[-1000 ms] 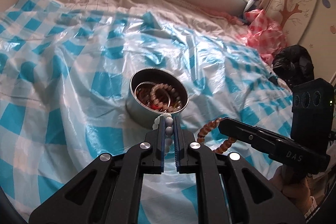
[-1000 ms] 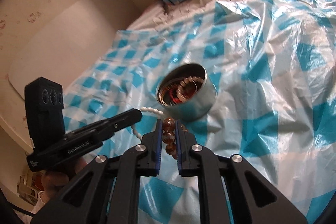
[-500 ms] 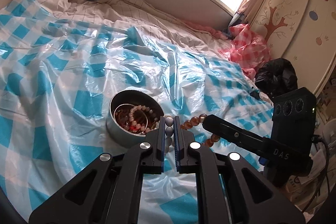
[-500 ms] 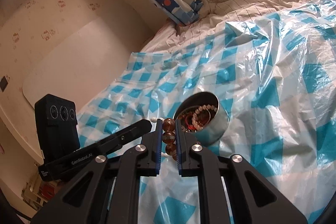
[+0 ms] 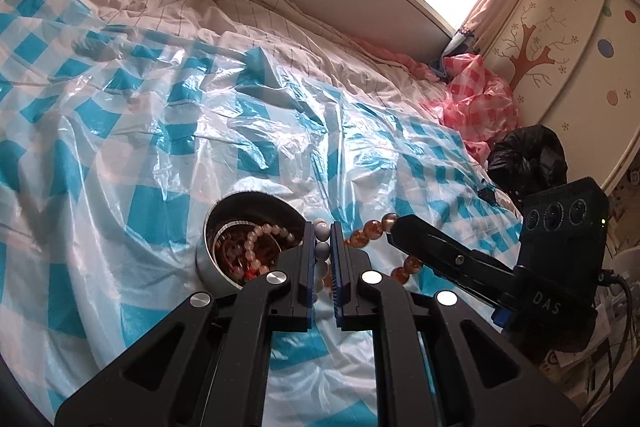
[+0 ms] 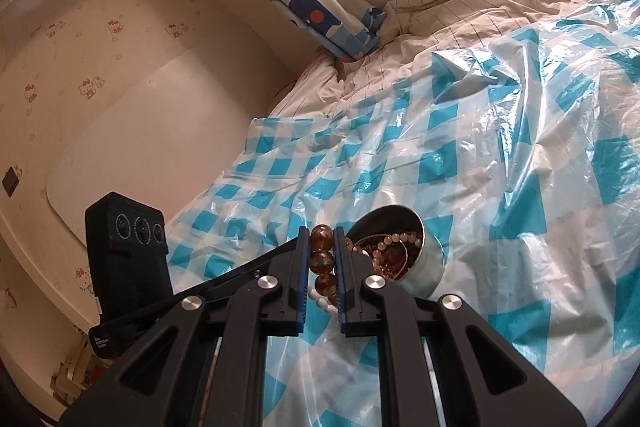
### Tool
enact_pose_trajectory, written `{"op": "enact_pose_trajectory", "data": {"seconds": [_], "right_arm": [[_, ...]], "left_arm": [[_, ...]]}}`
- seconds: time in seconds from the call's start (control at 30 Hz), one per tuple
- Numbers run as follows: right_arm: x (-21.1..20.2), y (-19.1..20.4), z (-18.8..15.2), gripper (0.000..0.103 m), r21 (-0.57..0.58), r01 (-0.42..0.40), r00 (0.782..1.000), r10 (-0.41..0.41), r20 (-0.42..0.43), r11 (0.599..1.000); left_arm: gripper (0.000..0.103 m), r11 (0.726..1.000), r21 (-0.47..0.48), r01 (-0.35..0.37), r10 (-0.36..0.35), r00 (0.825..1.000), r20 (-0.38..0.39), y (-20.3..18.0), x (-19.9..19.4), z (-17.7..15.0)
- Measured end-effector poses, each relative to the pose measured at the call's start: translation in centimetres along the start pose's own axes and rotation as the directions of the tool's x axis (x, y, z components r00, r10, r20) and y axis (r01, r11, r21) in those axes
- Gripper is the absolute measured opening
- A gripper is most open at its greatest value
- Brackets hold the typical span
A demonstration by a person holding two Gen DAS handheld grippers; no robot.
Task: Organize jewelry
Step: 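Carry the white and amber bead bracelets over the steel tin with both grippers, then open both grippers to drop the bead bracelets into the tin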
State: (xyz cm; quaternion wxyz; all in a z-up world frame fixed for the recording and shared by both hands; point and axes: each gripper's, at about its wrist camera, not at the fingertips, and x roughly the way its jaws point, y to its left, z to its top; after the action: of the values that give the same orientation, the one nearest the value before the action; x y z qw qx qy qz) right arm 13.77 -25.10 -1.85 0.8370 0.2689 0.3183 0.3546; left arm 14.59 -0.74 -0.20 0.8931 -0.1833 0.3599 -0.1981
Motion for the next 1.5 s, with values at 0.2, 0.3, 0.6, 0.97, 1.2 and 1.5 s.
{"op": "enact_pose_trajectory", "data": {"seconds": [0.2,0.3,0.6,0.97,1.2,1.5], "right_arm": [[1.6,-0.6,1.3,0.012,0.019,-0.011,1.0,0.01,0.002,1.0],[2.4,-0.9,1.6,0.012,0.028,-0.013,1.0,0.013,-0.006,1.0],[4.7,-1.5,1.3,0.012,0.063,-0.045,0.997,0.048,-0.059,0.997],[8.1,-2.3,0.4,0.013,-0.02,0.175,0.973,-0.176,-0.15,0.984],[9.4,-0.3,-0.5,0.032,-0.169,0.214,0.955,-0.242,-0.169,0.962],[6.8,1.0,0.7,0.053,-0.277,0.408,0.907,-0.422,0.01,0.87]], "left_arm": [[0.007,0.998,-0.053,-0.034,0.032,0.999,-0.04,2.1,2.8,0.9],[0.007,0.994,-0.072,-0.085,0.079,0.994,-0.079,3.2,4.1,0.8],[0.008,0.968,-0.061,-0.243,0.237,0.966,-0.102,4.6,4.2,0.7],[0.029,0.955,-0.079,-0.285,0.283,0.959,-0.032,4.8,2.3,1.5],[0.04,0.951,-0.094,-0.295,0.295,0.955,-0.019,5.0,1.8,1.6],[0.044,0.947,-0.115,-0.3,0.301,0.954,-0.013,5.5,1.4,1.9]]}}
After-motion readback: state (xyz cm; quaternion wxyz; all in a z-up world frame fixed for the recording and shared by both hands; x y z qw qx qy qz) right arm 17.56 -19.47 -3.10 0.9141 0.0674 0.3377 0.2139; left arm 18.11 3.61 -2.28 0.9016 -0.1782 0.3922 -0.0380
